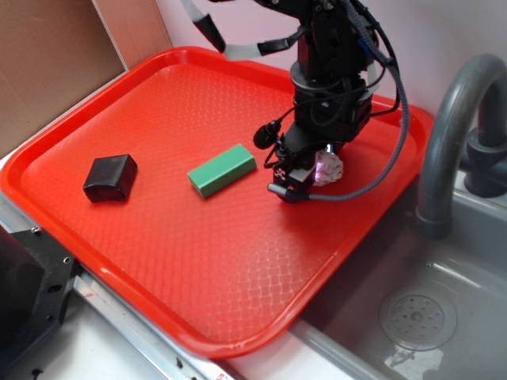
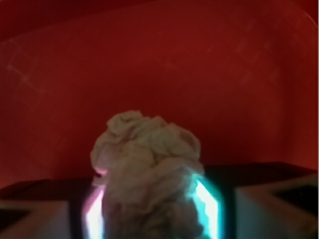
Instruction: Grab the white paper.
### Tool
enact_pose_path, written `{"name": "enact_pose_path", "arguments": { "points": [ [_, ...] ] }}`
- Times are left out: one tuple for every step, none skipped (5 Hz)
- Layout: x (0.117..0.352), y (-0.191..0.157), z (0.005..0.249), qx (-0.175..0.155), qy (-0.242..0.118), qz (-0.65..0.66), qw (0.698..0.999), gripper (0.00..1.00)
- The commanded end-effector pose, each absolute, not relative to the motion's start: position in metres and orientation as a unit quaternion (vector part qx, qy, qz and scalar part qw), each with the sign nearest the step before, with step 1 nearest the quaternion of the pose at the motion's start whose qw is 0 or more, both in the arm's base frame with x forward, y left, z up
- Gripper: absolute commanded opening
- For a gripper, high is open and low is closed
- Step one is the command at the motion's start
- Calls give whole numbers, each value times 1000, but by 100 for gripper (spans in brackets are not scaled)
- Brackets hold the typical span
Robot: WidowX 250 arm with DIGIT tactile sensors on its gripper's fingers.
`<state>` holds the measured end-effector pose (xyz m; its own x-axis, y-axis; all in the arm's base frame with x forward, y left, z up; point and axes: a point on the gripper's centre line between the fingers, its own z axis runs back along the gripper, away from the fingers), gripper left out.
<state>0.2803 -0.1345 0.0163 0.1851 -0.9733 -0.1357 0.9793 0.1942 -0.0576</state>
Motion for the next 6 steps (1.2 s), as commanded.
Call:
{"name": "enact_pose_path", "arguments": {
  "points": [
    [260,-109,70,20,58,-501,863,0],
    [251,-89,114,24,22,-390,920,0],
    [227,-65,155,0,-19,-273,962,0],
    [197,-49,194,-41,-49,-150,987,0],
    [184,-57,199,-37,-64,-26,997,0],
    [201,-60,173,-21,-15,15,1000,0]
  ]
}}
